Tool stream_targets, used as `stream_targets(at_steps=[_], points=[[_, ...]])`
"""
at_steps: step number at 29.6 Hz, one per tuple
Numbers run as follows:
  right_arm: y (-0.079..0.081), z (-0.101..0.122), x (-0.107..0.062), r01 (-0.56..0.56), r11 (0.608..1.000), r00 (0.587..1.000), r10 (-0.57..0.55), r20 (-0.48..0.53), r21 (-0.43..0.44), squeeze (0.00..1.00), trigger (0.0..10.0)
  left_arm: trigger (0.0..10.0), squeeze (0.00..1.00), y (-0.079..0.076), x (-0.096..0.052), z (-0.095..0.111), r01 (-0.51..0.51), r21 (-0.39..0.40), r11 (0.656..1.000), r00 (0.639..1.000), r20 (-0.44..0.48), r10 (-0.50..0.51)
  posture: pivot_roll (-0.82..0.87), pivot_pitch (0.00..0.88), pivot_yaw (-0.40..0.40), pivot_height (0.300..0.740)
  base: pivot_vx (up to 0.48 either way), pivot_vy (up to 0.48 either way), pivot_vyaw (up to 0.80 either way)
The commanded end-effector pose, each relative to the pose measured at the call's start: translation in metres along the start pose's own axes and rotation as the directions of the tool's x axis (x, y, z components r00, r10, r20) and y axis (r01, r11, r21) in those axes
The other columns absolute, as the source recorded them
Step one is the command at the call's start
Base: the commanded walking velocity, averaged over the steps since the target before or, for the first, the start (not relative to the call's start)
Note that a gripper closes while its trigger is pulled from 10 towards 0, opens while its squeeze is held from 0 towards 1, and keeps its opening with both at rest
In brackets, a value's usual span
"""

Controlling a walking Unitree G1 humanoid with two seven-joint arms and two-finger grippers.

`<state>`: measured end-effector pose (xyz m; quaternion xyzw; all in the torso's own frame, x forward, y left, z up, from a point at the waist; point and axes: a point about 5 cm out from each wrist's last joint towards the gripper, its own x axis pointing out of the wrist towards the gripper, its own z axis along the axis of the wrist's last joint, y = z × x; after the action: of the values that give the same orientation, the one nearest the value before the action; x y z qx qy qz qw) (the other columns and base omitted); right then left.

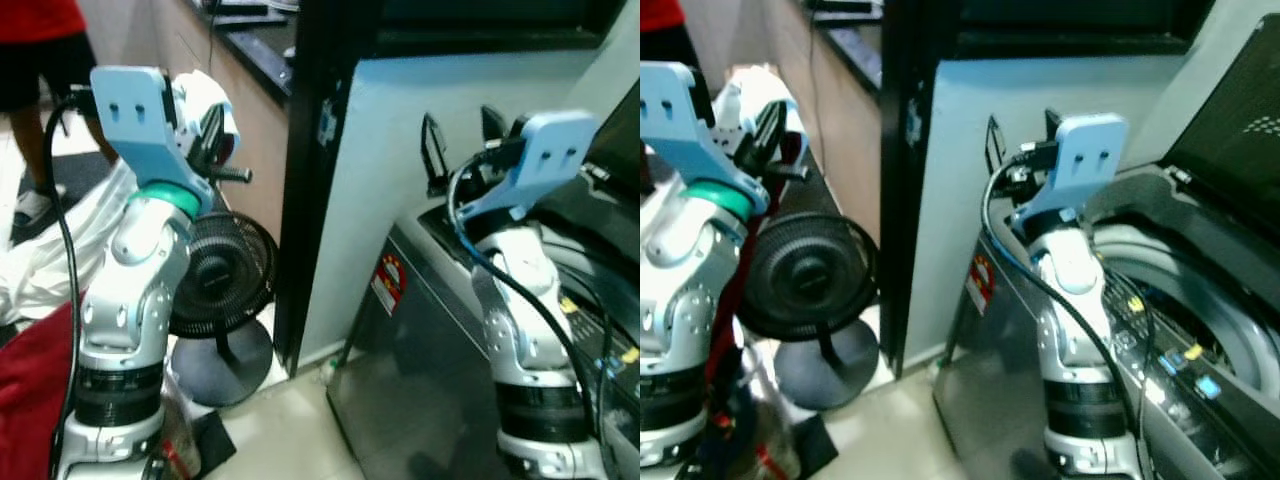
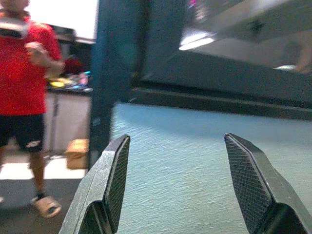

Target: Clothes washing

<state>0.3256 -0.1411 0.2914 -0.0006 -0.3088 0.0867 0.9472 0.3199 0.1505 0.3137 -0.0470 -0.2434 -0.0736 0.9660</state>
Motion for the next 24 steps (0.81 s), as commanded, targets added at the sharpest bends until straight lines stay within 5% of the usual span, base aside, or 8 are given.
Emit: stream_targets(at_steps=[1,24], points=[[0.001,0.000,0.000,-0.003,1.000,1.000,0.003,-0.001,0.010,0.00,10.0,10.0,0.00,-0.005,0.001,0.009,0.030,0.014,0.999,0.998,0.048,-0.031,0.06,0.007,-0.053,0.740,0.000,0.000,-0.80],[-0.006,-0.003,0.001,0.018,0.999,1.000,-0.019,-0.005,-0.036,0.00,10.0,10.0,0.00,0.010,0.004,-0.007,0.013,0.127,0.992,1.000,0.004,-0.013,0.05,0.000,-0.033,0.740,0.000,0.000,-0.80]])
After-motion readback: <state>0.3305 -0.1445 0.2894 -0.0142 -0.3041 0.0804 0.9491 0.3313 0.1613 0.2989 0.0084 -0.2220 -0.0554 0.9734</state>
